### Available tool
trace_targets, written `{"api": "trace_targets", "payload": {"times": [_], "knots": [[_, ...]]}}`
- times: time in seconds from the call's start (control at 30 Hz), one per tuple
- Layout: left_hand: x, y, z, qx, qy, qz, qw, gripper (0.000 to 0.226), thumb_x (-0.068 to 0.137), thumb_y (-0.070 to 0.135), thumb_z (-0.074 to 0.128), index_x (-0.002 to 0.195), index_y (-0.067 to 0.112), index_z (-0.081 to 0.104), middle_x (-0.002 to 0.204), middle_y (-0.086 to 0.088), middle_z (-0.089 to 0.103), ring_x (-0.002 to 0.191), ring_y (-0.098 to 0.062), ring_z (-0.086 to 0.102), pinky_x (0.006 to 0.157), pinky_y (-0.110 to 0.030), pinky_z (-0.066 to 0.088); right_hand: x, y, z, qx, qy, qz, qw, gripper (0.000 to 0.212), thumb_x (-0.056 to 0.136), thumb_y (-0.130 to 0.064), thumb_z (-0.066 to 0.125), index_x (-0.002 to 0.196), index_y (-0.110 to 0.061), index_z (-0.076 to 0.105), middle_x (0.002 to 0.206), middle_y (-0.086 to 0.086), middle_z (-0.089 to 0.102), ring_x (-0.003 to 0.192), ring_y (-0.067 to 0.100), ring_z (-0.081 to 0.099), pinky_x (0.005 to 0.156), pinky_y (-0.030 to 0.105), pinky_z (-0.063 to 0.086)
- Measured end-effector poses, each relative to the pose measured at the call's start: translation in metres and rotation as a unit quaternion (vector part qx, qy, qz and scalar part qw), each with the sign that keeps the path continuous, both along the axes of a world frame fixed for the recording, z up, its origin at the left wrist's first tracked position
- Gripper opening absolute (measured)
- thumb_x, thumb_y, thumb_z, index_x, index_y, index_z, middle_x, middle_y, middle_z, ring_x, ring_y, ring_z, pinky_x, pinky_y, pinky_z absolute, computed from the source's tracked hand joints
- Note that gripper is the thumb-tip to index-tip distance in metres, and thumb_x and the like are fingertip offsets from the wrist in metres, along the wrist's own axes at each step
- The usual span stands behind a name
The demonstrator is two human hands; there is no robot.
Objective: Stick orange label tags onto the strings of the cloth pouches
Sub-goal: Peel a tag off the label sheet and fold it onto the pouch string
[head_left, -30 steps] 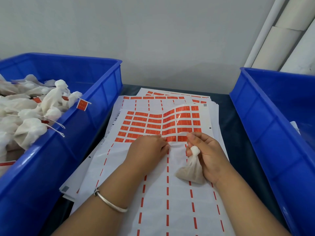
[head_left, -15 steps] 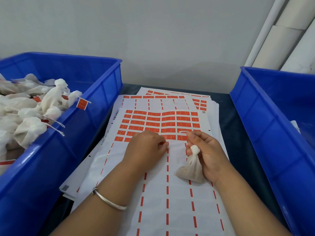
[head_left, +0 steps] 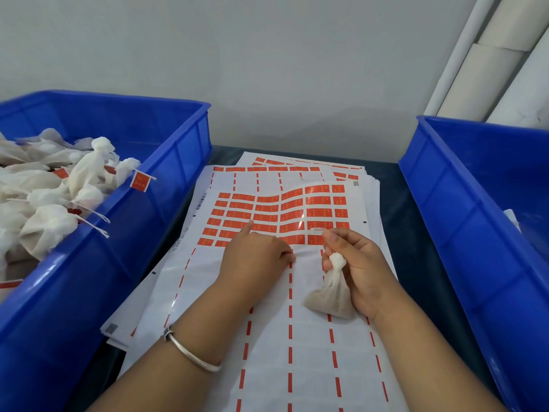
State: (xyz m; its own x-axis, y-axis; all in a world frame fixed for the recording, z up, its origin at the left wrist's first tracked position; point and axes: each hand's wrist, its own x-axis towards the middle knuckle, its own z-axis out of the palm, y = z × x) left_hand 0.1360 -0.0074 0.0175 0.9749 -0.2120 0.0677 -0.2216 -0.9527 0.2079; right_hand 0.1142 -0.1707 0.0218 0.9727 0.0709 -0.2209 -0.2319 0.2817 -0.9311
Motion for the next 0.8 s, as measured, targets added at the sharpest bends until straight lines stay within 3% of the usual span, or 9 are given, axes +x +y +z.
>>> {"api": "trace_targets", "payload": {"times": [0.1, 0.2, 0.27, 0.33, 0.43, 0.53, 0.67, 0.73, 0.8], "knots": [[0.000, 0.000, -0.001, 0.007, -0.010, -0.005, 1.000, 0.033, 0.093, 0.047, 0.044, 0.116, 0.034, 0.062, 0.122, 0.016, 0.061, 0.121, -0.012, 0.050, 0.107, -0.034, 0.029, 0.000, 0.000, 0.000, -0.004, -0.002, 0.001, 1.000, 0.031, 0.067, -0.033, 0.070, 0.097, -0.023, 0.070, 0.088, -0.003, 0.074, 0.054, 0.011, 0.063, 0.053, 0.022, 0.051], [0.001, 0.000, -0.002, -0.001, -0.020, -0.007, 1.000, 0.032, 0.092, 0.048, 0.045, 0.113, 0.034, 0.064, 0.109, 0.014, 0.066, 0.095, -0.010, 0.061, 0.087, -0.024, 0.045, 0.000, 0.000, -0.001, -0.003, 0.001, -0.001, 1.000, 0.033, 0.067, -0.034, 0.070, 0.098, -0.023, 0.070, 0.086, -0.004, 0.073, 0.055, 0.011, 0.064, 0.053, 0.022, 0.051], [0.003, 0.001, -0.004, -0.002, -0.018, -0.006, 1.000, 0.031, 0.092, 0.048, 0.046, 0.110, 0.032, 0.065, 0.097, 0.013, 0.067, 0.075, -0.007, 0.059, 0.074, -0.018, 0.044, 0.000, 0.000, -0.001, -0.003, 0.002, -0.001, 1.000, 0.034, 0.067, -0.034, 0.070, 0.099, -0.023, 0.070, 0.086, -0.004, 0.073, 0.055, 0.011, 0.064, 0.053, 0.022, 0.051], [0.003, 0.001, -0.005, 0.000, -0.019, -0.002, 1.000, 0.030, 0.092, 0.047, 0.045, 0.106, 0.031, 0.066, 0.090, 0.013, 0.065, 0.069, -0.007, 0.057, 0.070, -0.016, 0.043, -0.001, 0.000, 0.000, -0.003, 0.001, 0.000, 1.000, 0.035, 0.067, -0.034, 0.070, 0.100, -0.023, 0.070, 0.090, -0.003, 0.074, 0.056, 0.012, 0.065, 0.053, 0.023, 0.052], [0.002, 0.001, -0.005, 0.004, -0.036, 0.001, 0.999, 0.031, 0.093, 0.047, 0.043, 0.105, 0.031, 0.066, 0.098, 0.014, 0.066, 0.087, -0.008, 0.062, 0.087, -0.023, 0.044, -0.001, 0.001, 0.000, -0.003, -0.001, 0.001, 1.000, 0.034, 0.068, -0.035, 0.069, 0.101, -0.024, 0.069, 0.095, -0.002, 0.074, 0.057, 0.013, 0.065, 0.054, 0.022, 0.051], [0.002, -0.001, -0.007, 0.012, -0.044, -0.006, 0.999, 0.031, 0.094, 0.046, 0.040, 0.105, 0.031, 0.065, 0.109, 0.014, 0.065, 0.097, -0.008, 0.062, 0.109, -0.034, 0.025, -0.001, 0.001, 0.001, 0.005, 0.002, -0.002, 1.000, 0.032, 0.068, -0.033, 0.070, 0.098, -0.023, 0.070, 0.087, -0.002, 0.074, 0.055, 0.012, 0.064, 0.053, 0.022, 0.051], [0.003, -0.003, -0.011, 0.012, -0.059, 0.004, 0.998, 0.030, 0.094, 0.044, 0.041, 0.105, 0.030, 0.064, 0.107, 0.012, 0.067, 0.092, -0.009, 0.064, 0.111, -0.035, 0.019, -0.002, 0.000, 0.001, 0.022, 0.008, -0.004, 1.000, 0.025, 0.067, -0.032, 0.071, 0.090, -0.024, 0.074, 0.077, 0.001, 0.072, 0.054, 0.012, 0.063, 0.051, 0.023, 0.051], [0.003, -0.003, -0.013, -0.008, -0.066, 0.015, 0.998, 0.028, 0.094, 0.043, 0.041, 0.103, 0.029, 0.064, 0.102, 0.010, 0.068, 0.084, -0.009, 0.063, 0.109, -0.033, 0.024, -0.002, 0.000, 0.001, 0.029, 0.008, -0.006, 1.000, 0.019, 0.067, -0.032, 0.072, 0.084, -0.026, 0.076, 0.075, 0.001, 0.071, 0.055, 0.012, 0.064, 0.053, 0.024, 0.052], [0.004, -0.002, -0.015, -0.033, -0.075, 0.030, 0.996, 0.027, 0.094, 0.041, 0.042, 0.099, 0.028, 0.065, 0.095, 0.010, 0.068, 0.073, -0.007, 0.056, 0.096, -0.025, 0.038, -0.002, 0.000, 0.002, 0.032, 0.003, -0.008, 0.999, 0.017, 0.065, -0.033, 0.073, 0.081, -0.028, 0.077, 0.076, -0.001, 0.072, 0.058, 0.012, 0.065, 0.055, 0.024, 0.052]]}}
